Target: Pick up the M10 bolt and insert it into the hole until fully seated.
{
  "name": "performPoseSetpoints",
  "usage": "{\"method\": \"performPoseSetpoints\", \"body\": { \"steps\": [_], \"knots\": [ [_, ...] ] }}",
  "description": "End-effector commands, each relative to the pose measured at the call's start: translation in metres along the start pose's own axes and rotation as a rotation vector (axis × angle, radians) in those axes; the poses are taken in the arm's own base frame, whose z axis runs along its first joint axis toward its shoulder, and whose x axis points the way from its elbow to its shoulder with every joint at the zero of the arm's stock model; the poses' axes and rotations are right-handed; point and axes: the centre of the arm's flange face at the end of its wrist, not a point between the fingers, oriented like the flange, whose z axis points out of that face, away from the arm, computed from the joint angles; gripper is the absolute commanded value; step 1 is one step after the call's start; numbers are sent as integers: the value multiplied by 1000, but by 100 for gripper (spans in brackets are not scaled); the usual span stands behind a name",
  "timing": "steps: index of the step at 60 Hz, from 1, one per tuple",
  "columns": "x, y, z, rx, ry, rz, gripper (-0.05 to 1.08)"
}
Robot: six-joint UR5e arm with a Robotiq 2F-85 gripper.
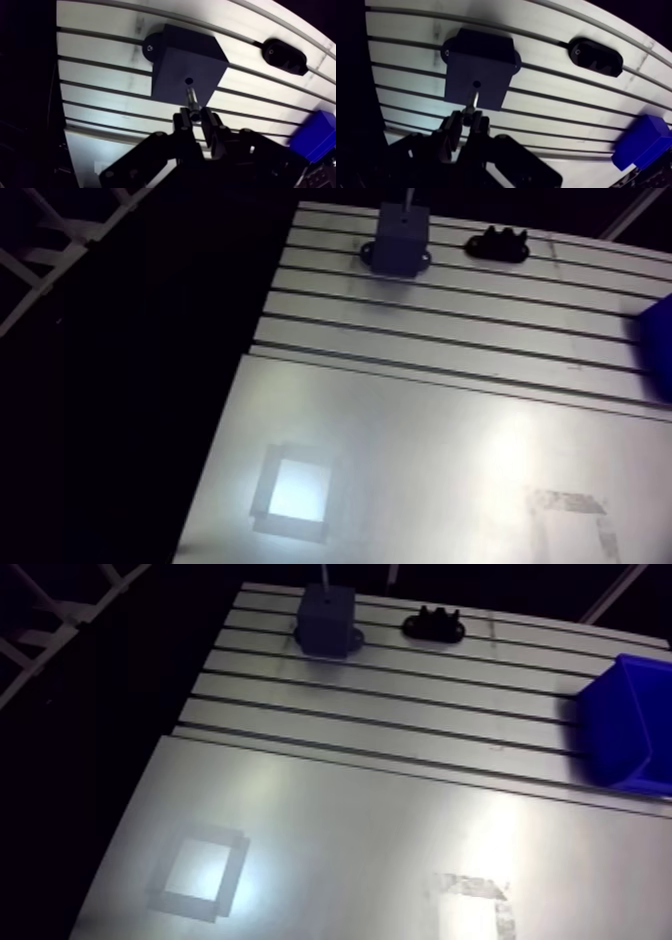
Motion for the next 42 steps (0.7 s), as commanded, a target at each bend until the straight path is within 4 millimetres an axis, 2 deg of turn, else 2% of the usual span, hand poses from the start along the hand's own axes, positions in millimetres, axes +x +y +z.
{"method": "performPoseSetpoints", "body": {
  "steps": [1, 42],
  "knots": [
    [1, 0, 1, -1, -1, -4, 108],
    [1, 3, 7, 3, -12, -2, 108]
  ]
}}
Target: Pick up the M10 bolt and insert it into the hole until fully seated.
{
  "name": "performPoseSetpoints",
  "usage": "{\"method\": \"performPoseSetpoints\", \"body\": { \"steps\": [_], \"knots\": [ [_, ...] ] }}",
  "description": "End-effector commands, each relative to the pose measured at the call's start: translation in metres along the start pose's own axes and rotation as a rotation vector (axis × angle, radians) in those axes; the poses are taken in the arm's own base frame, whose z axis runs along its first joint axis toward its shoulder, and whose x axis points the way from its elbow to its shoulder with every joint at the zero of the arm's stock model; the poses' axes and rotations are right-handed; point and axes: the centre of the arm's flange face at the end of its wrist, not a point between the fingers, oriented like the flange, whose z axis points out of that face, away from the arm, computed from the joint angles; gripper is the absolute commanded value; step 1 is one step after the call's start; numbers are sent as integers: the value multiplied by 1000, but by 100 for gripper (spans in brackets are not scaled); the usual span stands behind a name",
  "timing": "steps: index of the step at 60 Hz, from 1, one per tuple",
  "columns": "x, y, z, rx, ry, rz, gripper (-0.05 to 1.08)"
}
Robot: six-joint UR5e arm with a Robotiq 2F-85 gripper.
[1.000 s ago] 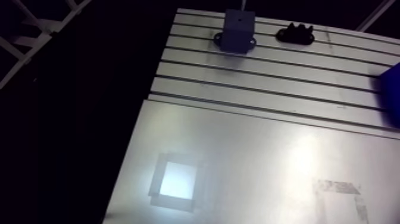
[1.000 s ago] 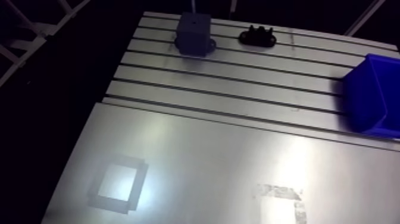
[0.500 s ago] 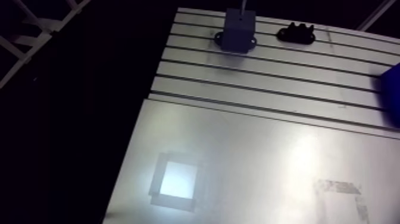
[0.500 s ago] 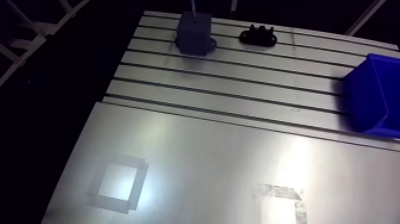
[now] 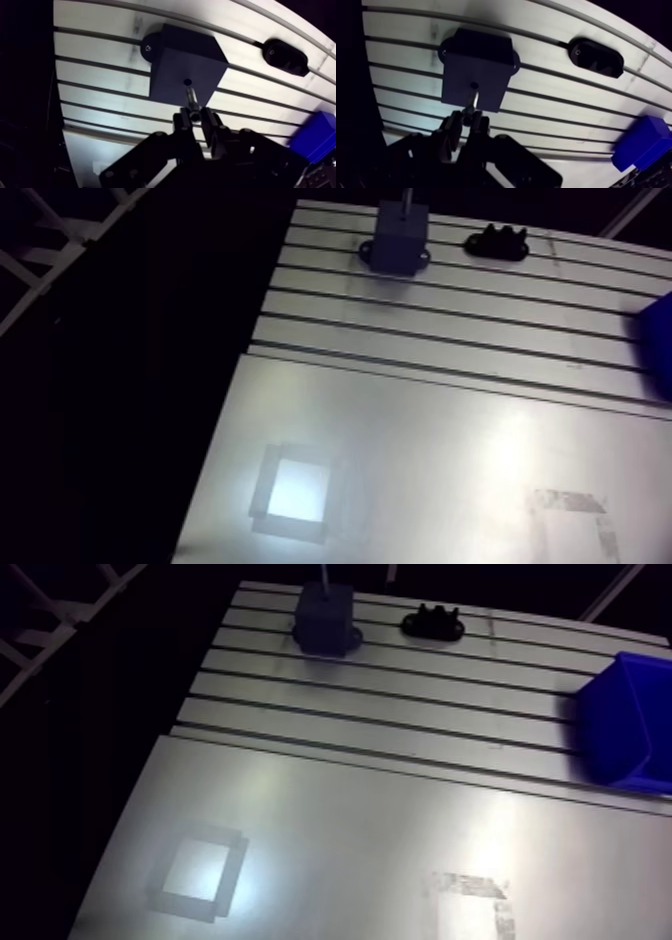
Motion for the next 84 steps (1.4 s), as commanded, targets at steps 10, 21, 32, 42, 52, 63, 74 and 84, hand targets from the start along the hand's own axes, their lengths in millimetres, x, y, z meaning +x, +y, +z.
{"method": "performPoseSetpoints", "body": {
  "steps": [10, 21, 32, 42, 52, 63, 74, 84],
  "knots": [
    [0, 0, 2, 0, -3, -1, 108],
    [2, -1, 2, -1, 8, -2, 108],
    [3, -1, 1, -2, 26, -2, 108],
    [3, 0, 2, -1, 25, -1, 108],
    [3, -1, 3, 0, 22, -1, 108],
    [3, -2, 5, -1, 19, -4, 108],
    [2, -3, 8, -3, 13, -6, 108],
    [2, -3, 8, -3, 14, -6, 108]
  ]
}}
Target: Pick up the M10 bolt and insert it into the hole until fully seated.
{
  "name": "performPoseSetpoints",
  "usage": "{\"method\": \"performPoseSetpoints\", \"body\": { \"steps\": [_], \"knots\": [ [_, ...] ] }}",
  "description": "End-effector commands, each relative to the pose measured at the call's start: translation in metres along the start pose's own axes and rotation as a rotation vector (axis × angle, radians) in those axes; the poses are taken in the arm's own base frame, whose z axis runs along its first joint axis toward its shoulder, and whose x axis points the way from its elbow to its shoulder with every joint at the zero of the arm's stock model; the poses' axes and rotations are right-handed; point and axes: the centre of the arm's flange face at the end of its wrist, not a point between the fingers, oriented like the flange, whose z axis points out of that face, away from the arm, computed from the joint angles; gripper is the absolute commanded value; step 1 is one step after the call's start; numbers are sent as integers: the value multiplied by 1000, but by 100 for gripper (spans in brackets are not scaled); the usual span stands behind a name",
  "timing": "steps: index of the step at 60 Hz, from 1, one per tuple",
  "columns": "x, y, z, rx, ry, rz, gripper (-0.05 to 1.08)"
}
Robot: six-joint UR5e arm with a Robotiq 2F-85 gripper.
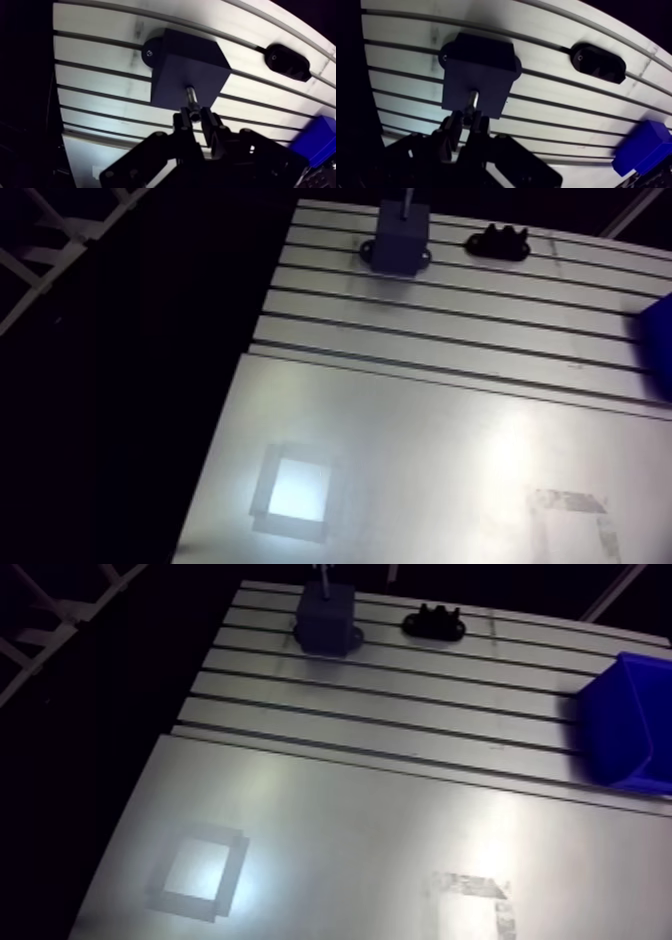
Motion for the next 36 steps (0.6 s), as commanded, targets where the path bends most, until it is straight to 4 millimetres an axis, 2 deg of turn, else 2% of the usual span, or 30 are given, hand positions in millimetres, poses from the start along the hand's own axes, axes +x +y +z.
{"method": "performPoseSetpoints", "body": {
  "steps": [1, 36],
  "knots": [
    [0, 1, 2, 0, -3, 0, 108],
    [2, 3, 9, 2, -14, 1, 108]
  ]
}}
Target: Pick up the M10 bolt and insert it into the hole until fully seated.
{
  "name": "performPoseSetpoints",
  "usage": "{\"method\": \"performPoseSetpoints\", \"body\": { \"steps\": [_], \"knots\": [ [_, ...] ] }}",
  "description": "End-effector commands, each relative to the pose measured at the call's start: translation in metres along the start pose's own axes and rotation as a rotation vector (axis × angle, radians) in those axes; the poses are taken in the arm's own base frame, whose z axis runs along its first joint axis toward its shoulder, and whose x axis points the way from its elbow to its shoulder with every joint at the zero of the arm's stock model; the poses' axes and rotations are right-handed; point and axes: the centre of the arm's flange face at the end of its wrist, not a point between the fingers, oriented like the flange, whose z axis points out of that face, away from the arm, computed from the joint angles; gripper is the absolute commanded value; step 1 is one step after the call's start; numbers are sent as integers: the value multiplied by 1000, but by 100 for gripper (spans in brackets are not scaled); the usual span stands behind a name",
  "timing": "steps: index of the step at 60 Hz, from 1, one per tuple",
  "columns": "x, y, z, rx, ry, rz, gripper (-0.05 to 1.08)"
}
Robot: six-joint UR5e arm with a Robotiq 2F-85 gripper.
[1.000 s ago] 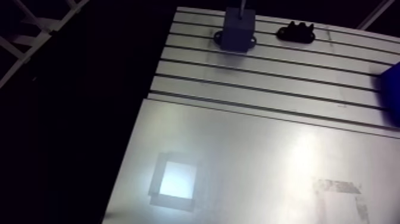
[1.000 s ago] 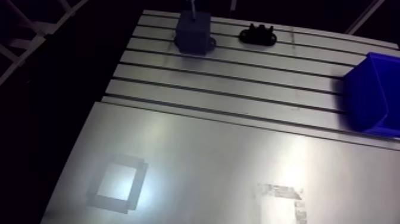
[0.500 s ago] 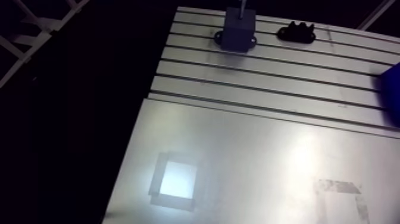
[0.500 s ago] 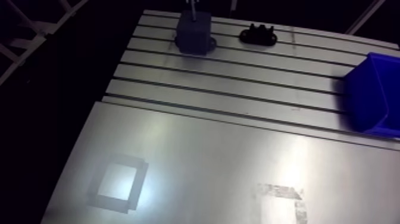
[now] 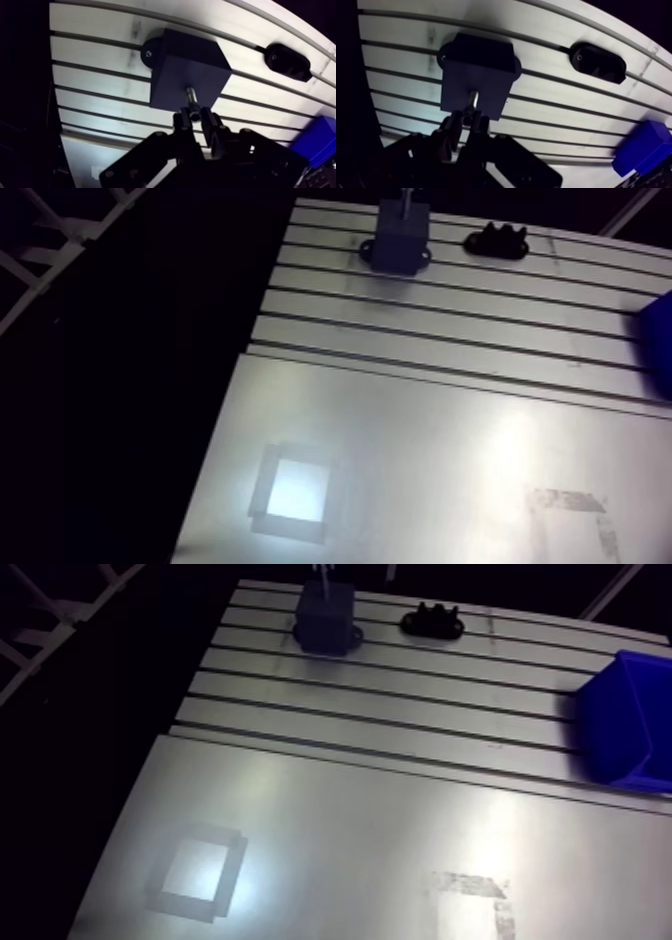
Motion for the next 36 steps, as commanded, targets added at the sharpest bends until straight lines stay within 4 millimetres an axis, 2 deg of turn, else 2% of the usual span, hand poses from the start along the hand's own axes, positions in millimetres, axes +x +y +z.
{"method": "performPoseSetpoints", "body": {
  "steps": [1, 16, 20, 21, 22, 23, 24, 25, 29, 36],
  "knots": [
    [1, -1, 5, 1, -8, -1, 108],
    [0, -3, 9, 1, -17, -3, 108],
    [0, -3, 8, 0, -14, 1, 104],
    [0, -3, 6, 1, -1, 0, 94],
    [0, -3, 6, 1, -1, 0, 94],
    [1, -3, 4, -1, 15, 4, 57],
    [1, -3, 4, -1, 15, 4, 57],
    [2, -3, 2, -6, 29, 8, 7],
    [3, 1, 2, -1, 42, 9, 1],
    [1, 1, -4, -8, 83, 10, 0]
  ]
}}
